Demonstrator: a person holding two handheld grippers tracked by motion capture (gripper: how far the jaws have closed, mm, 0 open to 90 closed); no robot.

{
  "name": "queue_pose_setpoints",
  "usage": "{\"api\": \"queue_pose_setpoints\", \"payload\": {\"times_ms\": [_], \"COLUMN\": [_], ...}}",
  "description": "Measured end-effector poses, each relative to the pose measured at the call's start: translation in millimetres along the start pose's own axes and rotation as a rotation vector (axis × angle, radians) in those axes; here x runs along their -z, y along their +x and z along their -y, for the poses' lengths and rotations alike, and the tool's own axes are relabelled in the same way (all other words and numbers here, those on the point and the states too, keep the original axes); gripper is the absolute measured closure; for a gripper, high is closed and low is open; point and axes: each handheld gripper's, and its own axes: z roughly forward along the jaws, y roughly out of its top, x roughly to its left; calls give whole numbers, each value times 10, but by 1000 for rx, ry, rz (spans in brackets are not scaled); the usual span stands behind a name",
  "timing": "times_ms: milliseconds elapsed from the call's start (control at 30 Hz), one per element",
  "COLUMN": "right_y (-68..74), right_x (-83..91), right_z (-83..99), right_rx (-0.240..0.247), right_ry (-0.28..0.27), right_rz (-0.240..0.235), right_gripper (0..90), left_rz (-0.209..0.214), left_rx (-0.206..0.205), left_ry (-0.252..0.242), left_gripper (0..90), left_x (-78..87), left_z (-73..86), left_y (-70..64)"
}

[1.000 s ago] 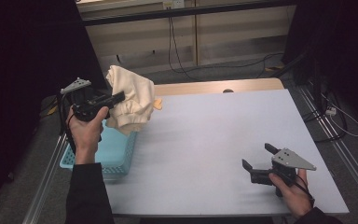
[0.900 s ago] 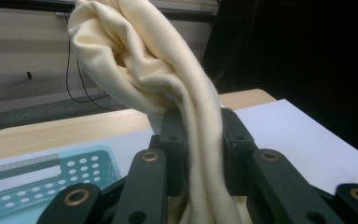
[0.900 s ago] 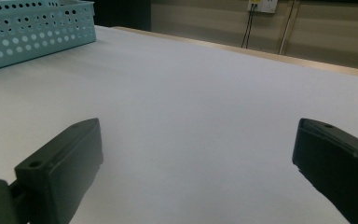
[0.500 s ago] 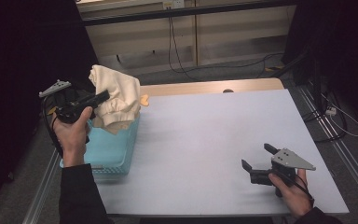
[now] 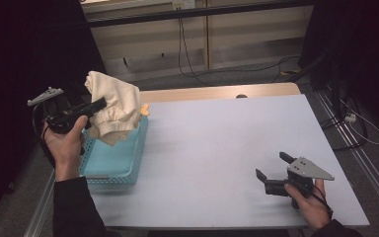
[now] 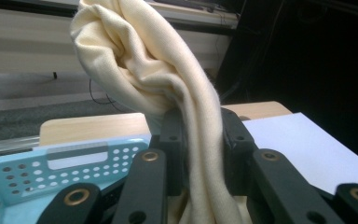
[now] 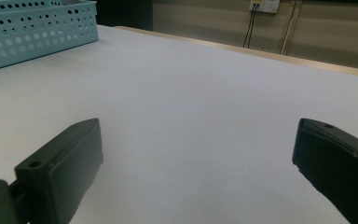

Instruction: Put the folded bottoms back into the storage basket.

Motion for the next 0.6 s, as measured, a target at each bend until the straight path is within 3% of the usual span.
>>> {"api": "queue_pose_setpoints", "payload": {"times_ms": [267, 500, 600], "right_y": [5, 3, 5], "right_x": [-7, -4, -7], "right_z": [1, 3, 2], "right_rx": [3, 4, 5], "right_ry": [2, 1, 1], "right_rz": [-1, -5, -7], "right_gripper": [12, 12, 12], "left_rz": [-27, 6, 6], "left_rx": [10, 44, 37], "left_ry": [33, 43, 67], "left_gripper": [744, 744, 744], "left_x": [49, 29, -16], "left_z": [73, 122, 148], "left_y": [138, 228, 244]}}
